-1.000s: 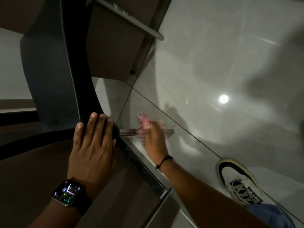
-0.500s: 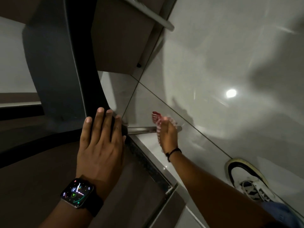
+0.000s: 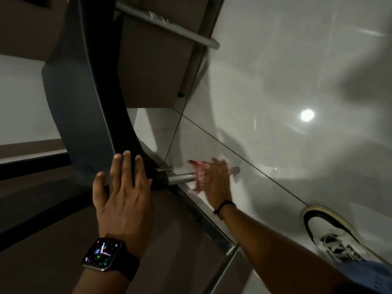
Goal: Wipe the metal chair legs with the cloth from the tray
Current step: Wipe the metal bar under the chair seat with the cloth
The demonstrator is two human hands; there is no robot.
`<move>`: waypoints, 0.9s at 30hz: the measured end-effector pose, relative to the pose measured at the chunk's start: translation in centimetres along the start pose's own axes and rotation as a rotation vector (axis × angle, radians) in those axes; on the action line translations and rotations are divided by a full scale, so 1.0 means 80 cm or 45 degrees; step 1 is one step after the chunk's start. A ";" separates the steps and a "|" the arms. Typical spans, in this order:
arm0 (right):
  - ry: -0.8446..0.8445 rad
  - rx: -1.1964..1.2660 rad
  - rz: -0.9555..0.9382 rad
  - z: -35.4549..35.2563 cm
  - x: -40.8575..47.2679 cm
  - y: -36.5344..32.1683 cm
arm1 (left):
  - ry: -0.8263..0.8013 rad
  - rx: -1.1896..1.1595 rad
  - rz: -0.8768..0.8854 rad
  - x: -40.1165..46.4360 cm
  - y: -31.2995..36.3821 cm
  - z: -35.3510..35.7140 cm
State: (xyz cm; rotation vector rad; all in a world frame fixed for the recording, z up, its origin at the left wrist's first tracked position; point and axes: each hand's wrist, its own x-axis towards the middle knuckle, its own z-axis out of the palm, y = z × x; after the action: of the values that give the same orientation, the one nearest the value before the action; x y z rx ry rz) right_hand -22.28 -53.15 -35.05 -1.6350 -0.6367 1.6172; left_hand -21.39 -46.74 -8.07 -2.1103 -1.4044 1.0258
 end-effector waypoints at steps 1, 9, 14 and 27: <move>-0.044 0.060 0.133 -0.010 0.008 0.006 | 0.017 0.013 0.000 -0.001 0.001 -0.001; 0.301 0.413 -0.514 0.045 -0.067 -0.114 | -0.071 0.068 0.015 -0.002 0.010 -0.009; 0.372 0.416 -0.296 0.061 -0.042 -0.083 | -0.094 0.034 0.020 0.002 0.005 0.001; 0.303 0.929 -0.199 0.037 -0.042 -0.077 | -0.186 -0.135 -0.049 0.009 0.006 0.004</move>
State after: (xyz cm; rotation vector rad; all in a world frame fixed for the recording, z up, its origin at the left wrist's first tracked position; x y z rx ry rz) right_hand -24.59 -51.55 -27.96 -1.1652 -0.0251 1.2944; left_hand -21.16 -46.30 -8.84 -2.1102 -1.5948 1.1333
